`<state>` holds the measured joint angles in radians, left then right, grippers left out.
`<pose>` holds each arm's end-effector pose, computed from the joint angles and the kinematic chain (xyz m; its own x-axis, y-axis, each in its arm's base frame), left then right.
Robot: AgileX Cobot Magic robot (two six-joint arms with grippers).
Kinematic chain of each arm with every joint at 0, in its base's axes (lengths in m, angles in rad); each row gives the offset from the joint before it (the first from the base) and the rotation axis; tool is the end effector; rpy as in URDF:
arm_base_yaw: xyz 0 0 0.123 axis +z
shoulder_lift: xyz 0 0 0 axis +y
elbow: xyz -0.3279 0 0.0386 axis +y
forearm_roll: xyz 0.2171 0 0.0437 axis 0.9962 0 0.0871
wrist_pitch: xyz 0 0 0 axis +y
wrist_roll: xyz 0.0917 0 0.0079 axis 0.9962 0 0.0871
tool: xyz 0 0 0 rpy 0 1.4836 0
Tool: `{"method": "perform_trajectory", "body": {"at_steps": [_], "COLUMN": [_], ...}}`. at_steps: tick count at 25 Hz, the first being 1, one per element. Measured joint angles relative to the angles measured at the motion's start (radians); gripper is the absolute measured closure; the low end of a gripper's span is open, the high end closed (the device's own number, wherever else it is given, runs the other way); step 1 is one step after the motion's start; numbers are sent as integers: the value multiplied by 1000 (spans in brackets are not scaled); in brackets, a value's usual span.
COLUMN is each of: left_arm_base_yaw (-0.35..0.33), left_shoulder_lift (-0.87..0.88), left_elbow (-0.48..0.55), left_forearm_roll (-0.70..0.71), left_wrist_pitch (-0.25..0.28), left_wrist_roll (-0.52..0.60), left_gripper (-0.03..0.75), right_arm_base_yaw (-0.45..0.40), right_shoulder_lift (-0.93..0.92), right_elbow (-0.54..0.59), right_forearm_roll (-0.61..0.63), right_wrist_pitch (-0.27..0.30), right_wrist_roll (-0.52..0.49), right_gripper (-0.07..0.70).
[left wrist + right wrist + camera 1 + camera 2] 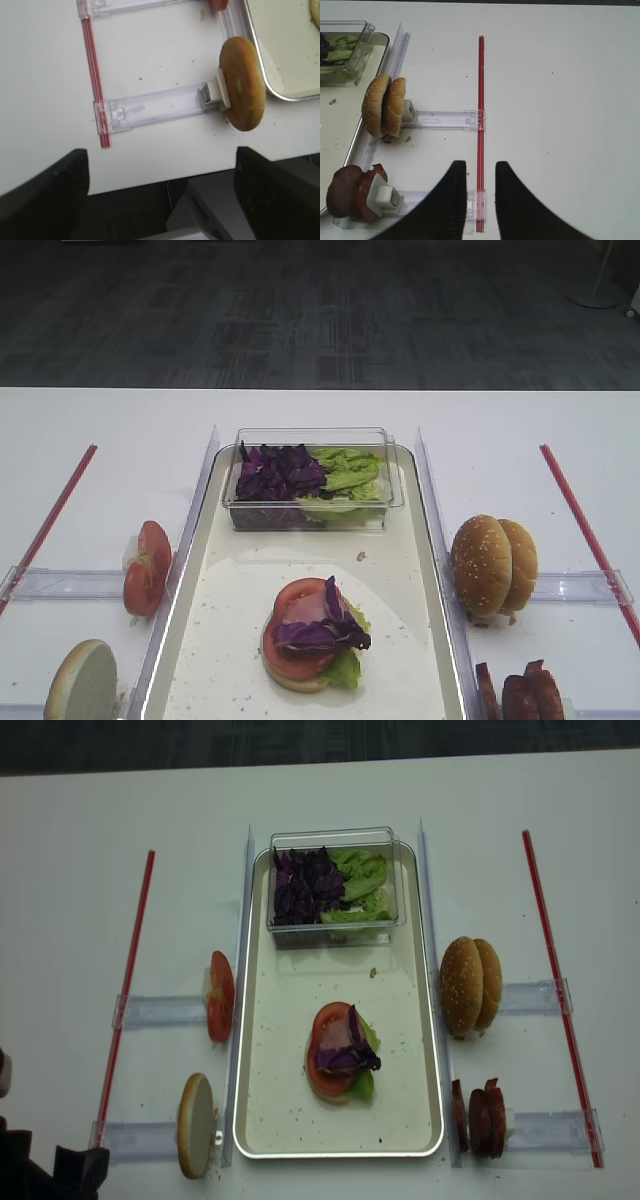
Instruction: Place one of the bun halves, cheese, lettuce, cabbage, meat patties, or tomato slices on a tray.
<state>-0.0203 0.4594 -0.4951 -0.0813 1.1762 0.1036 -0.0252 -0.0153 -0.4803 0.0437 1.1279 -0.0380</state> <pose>-0.0161 -0.0066 0.2746 -0.8619 0.0895 -0.4991 0.1200 0.9924 -0.0291 -0.0795 0.0056 0.2505 -0.5178 -0.0062 -0.8555 -0.0185 0.9998 0.0040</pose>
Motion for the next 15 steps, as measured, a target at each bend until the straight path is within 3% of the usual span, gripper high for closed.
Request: {"method": "perform_trajectory", "body": {"at_steps": [9,15], "left_arm_base_yaw": [-8,-8], "left_shoulder_lift": [-5,-148], "left_elbow": [3,3], "left_forearm_roll": [0,0], "left_wrist_pitch": [-11,-11], "left_wrist_roll": [-2,-4], "left_gripper": [170,170], "right_arm_base_yaw": [0,0], "right_shoulder_lift": [0,0], "right_elbow": [0,0], "right_forearm_roll": [0,0], "right_wrist_pitch": [0,0], "right_wrist_roll": [0,0], "right_gripper": [438,438]}}
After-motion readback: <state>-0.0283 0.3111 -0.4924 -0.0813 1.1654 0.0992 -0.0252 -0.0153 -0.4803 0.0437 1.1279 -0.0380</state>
